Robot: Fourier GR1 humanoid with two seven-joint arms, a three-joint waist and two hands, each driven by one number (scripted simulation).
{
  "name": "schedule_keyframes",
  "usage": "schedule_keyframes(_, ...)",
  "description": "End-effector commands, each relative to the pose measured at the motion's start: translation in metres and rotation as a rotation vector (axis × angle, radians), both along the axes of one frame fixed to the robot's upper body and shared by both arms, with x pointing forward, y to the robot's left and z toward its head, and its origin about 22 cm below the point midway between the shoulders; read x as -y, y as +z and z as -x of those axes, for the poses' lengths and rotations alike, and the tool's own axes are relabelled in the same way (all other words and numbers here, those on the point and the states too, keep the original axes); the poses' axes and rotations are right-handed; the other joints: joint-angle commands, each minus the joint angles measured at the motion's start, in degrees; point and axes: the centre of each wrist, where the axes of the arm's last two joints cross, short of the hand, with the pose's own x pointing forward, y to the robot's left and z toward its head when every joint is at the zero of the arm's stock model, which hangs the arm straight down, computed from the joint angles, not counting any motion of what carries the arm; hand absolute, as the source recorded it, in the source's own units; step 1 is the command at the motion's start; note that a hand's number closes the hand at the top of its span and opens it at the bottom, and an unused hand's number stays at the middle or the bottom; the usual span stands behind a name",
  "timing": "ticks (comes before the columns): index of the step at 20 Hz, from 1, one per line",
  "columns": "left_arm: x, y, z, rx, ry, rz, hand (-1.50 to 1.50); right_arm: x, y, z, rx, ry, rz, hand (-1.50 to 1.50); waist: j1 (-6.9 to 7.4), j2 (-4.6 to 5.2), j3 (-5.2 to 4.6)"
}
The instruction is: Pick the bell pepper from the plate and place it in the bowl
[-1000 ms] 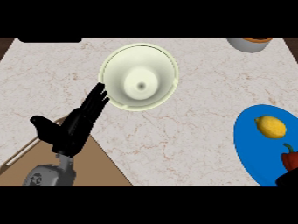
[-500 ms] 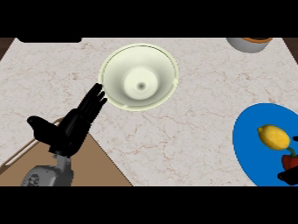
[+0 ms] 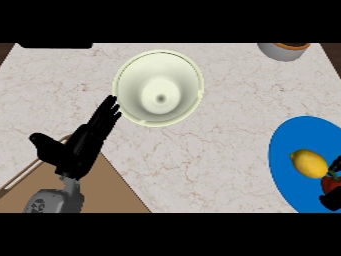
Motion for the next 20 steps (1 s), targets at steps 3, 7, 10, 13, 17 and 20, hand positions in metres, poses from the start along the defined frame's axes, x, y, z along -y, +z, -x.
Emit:
schedule_keyframes(3, 0.0, 0.002, 0.004, -0.009, 0.003, 0.008, 0.0, -0.02, -0.018, -0.01, 0.01, 0.031, 0.038, 1.5, 0.35, 0.24, 0.66)
schedule_keyframes(7, 0.02, 0.003, 0.008, 0.004, 0.012, -0.003, 0.0, -0.019, 0.0, 0.011, 0.031, -0.002, 0.138, 1.5, 0.1, 0.16, 0.65)
schedule_keyframes(10, 0.023, 0.001, 0.001, -0.006, -0.078, 0.007, 0.0, -0.167, 0.002, -0.016, 0.044, 0.302, 0.051, 1.5, 4.33, 0.66, 0.46)
schedule_keyframes(13, 0.033, 0.006, -0.005, 0.015, -0.128, 0.005, 0.0, -0.233, 0.018, -0.024, 0.059, 0.506, 0.018, 1.5, 9.63, 1.62, 0.32)
schedule_keyframes(17, 0.038, 0.005, -0.007, 0.002, -0.147, -0.003, 0.0, -0.282, 0.049, -0.023, 0.139, 0.537, 0.099, 1.5, 9.26, 0.88, 0.44)
schedule_keyframes(20, 0.042, 0.006, -0.011, 0.003, -0.15, 0.002, 0.0, -0.31, 0.067, -0.013, 0.207, 0.558, 0.084, 1.5, 8.73, 0.76, 0.49)
